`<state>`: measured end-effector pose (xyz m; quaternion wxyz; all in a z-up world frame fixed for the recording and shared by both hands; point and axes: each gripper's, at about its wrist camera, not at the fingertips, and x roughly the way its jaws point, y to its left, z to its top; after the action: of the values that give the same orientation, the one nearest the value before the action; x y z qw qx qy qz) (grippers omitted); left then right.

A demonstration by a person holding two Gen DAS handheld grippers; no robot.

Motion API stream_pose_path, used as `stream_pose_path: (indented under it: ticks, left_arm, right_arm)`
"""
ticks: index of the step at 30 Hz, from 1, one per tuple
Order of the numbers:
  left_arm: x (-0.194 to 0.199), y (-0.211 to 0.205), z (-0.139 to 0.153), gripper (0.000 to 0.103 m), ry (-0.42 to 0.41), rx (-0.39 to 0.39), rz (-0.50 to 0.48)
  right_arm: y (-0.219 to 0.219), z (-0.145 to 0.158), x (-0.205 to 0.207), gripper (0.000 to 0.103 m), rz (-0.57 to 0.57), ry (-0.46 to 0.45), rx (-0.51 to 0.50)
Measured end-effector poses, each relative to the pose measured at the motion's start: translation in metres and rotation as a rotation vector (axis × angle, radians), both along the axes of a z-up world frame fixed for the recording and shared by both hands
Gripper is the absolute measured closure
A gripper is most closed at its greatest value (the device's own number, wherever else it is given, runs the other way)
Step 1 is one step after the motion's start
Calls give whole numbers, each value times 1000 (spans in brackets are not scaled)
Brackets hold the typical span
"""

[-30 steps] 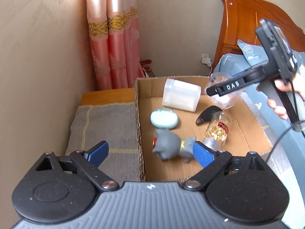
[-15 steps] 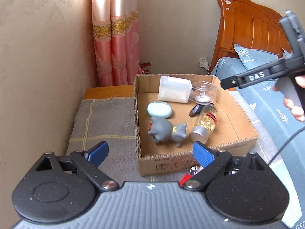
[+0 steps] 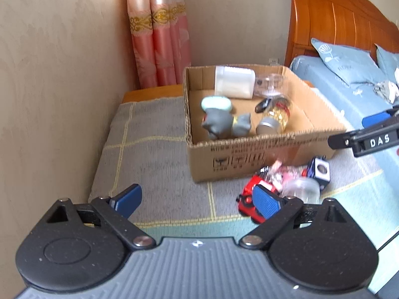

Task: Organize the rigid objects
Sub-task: 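Open both grippers and withdraw them from the box, then grasp the red S.L toy train with the left gripper while the right approaches the clear jar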

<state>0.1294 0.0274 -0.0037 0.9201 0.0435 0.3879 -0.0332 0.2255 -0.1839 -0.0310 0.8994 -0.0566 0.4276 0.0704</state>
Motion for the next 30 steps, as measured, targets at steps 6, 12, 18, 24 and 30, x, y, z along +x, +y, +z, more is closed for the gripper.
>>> stream_pose_path:
  ticks: [6,12,18,24,30]
  left_arm:
    - [-2,2,-9,8,12,-27,-13]
    - [-4,2,-14,8,11,-62,-47]
    - [-1,1,-22,8,25,-34,-74]
    - [10,-6,-32,8,46,-21,-131]
    - [19,-13,-42,8,73,-27,-191]
  right_arm:
    - [-1,-23,-5,0,-93,34,155]
    - [5,-43,4,0,-166,43,174]
    - [-14,-54,-13,0,-200,54,236]
    - [-27,-64,-40,0,-218,43,165]
    - [-47,-75,-54,0,-257,20,176]
